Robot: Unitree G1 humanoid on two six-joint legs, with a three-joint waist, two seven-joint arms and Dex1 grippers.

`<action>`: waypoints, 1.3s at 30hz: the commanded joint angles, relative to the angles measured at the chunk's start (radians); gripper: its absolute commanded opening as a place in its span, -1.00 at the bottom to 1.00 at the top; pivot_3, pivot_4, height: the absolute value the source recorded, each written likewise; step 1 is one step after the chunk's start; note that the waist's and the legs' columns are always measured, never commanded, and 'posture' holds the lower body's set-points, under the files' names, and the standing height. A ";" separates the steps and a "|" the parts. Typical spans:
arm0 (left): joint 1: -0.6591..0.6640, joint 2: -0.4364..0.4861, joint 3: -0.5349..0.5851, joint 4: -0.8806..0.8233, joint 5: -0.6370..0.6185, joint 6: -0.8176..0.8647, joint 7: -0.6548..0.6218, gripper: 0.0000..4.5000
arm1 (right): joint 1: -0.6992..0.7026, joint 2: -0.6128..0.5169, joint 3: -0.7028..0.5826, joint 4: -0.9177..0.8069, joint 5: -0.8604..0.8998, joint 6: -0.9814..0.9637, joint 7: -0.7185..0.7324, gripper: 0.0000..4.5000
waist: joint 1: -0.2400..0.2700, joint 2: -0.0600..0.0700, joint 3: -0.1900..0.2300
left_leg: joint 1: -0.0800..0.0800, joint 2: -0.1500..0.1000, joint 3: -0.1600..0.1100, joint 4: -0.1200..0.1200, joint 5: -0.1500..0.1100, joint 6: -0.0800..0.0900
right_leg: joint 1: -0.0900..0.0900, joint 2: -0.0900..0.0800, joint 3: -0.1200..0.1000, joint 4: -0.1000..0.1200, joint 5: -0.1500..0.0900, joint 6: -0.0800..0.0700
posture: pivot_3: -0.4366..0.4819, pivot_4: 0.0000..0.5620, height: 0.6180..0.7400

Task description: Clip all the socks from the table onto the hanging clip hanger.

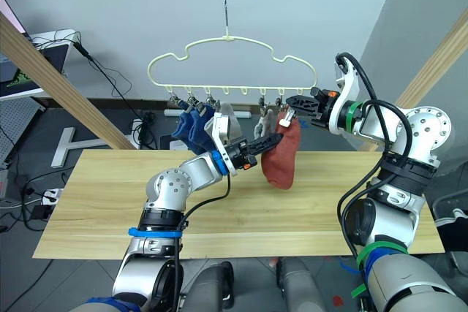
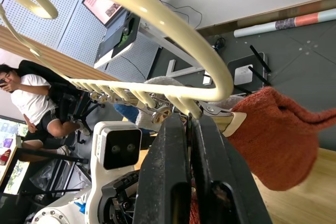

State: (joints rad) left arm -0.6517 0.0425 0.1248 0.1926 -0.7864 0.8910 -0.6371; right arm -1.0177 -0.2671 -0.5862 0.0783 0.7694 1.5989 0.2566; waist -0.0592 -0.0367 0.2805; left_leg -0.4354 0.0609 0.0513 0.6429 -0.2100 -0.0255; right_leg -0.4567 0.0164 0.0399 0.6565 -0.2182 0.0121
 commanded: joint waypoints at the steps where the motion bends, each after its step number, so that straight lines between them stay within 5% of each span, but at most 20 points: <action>1: -0.015 -0.005 0.003 -0.049 -0.028 0.005 -0.004 -1.00 | -0.011 -0.021 -0.016 -0.031 0.028 -0.011 0.021 -0.51 | 0.000 0.000 0.000 | 0.000 0.000 0.000 0.000 0.000 0.000 | 0.000 0.000 0.000 0.000 0.000 0.000 | -0.25 -0.02 1.00; 10: -0.019 -0.011 -0.009 -0.037 -0.004 -0.035 -0.011 -1.00 | -0.001 -0.049 -0.027 -0.019 0.030 -0.039 0.046 0.99 | 0.000 0.000 0.000 | 0.000 0.000 0.000 0.000 0.000 0.000 | 0.000 0.000 0.000 0.000 0.000 0.000 | -0.26 -0.02 1.00; 19: -0.010 -0.001 -0.019 -0.016 0.004 -0.045 -0.028 0.15 | 0.053 -0.101 -0.002 -0.039 0.027 -0.079 0.064 1.00 | -0.002 0.000 0.000 | 0.000 0.000 0.001 0.000 0.000 0.000 | 0.000 0.000 0.001 0.000 0.000 0.000 | -0.29 -0.02 1.00; 25: 0.079 0.121 -0.024 -0.102 0.002 0.014 -0.053 0.98 | 0.116 -0.124 0.019 -0.092 0.033 -0.082 0.081 1.00 | -0.015 0.000 0.000 | 0.000 0.001 0.000 -0.001 0.000 0.000 | 0.000 0.000 0.001 0.000 0.000 0.000 | -0.25 -0.03 1.00; 29: 0.161 0.229 -0.002 -0.205 -0.001 0.037 -0.045 0.98 | 0.219 -0.212 0.138 -0.188 0.022 -0.137 0.163 1.00 | -0.023 0.000 0.000 | 0.000 0.001 0.000 -0.002 0.000 0.000 | -0.001 0.000 0.001 0.000 0.000 0.000 | -0.22 -0.03 1.00; 34: 0.280 0.478 -0.002 -0.323 0.176 -0.130 -0.076 0.98 | 0.433 -0.450 0.380 -0.332 -0.087 -0.382 0.358 1.00 | -0.023 0.000 0.000 | 0.002 0.001 0.000 -0.004 0.000 0.000 | -0.001 0.000 0.001 -0.001 0.000 0.000 | -0.14 -0.03 1.00; 39: 0.417 0.761 0.117 -0.318 0.350 -0.307 -0.104 0.98 | 0.617 -0.569 0.400 -0.360 -0.175 -0.632 0.481 1.00 | -0.019 -0.001 0.001 | 0.002 0.001 0.000 -0.004 0.000 0.000 | -0.001 -0.001 0.002 -0.004 0.000 0.000 | -0.03 -0.06 1.00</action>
State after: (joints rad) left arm -0.2521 0.7757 0.1915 -0.0944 -0.4763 0.6483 -0.7256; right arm -0.4052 -0.8127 -0.1706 -0.2419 0.6100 1.0408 0.6967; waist -0.0786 -0.0373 0.2812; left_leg -0.4330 0.0624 0.0517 0.6374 -0.2101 -0.0258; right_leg -0.4573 0.0150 0.0421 0.6508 -0.2187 0.0123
